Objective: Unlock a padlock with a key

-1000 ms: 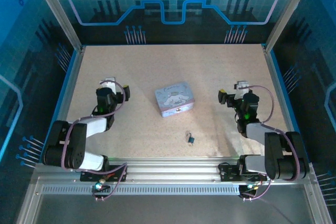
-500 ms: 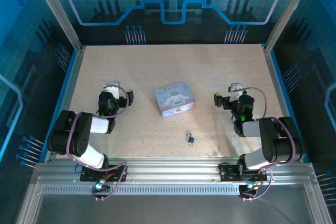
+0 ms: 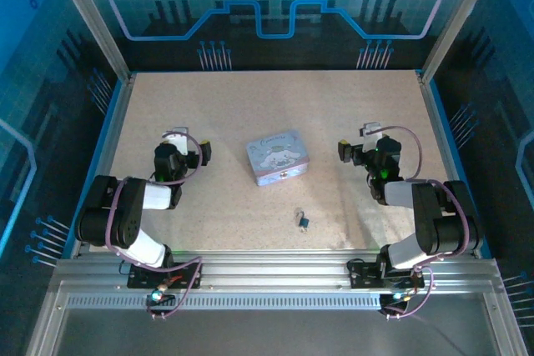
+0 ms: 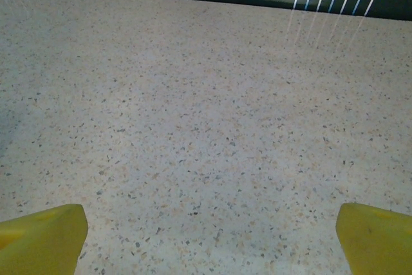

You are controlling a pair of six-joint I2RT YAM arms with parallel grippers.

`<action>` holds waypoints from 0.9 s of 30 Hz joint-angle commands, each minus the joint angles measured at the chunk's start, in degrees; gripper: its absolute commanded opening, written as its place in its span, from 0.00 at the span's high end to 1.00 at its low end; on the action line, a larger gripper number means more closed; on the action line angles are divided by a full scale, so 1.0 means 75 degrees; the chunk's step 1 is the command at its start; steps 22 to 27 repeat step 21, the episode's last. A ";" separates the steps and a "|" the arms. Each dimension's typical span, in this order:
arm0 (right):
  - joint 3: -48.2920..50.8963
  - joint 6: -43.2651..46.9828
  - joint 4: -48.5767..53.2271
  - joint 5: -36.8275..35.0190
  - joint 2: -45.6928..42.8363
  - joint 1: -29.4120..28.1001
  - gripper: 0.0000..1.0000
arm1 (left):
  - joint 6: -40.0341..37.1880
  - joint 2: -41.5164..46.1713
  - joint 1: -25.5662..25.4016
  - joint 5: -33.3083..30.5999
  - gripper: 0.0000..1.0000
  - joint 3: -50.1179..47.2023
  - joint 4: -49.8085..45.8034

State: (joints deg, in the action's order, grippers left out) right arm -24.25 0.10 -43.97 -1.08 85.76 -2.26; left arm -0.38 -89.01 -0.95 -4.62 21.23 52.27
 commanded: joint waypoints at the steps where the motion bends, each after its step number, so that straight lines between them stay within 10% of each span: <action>1: -0.0074 0.0071 0.0132 -0.0075 0.0062 -0.0090 0.00 | -0.0019 0.0021 0.0068 0.0149 0.01 0.0122 0.0000; 27: -0.0082 0.0084 0.0132 -0.0113 0.0062 -0.0110 0.00 | 0.0051 0.0017 0.0068 -0.0133 0.01 0.0103 0.0016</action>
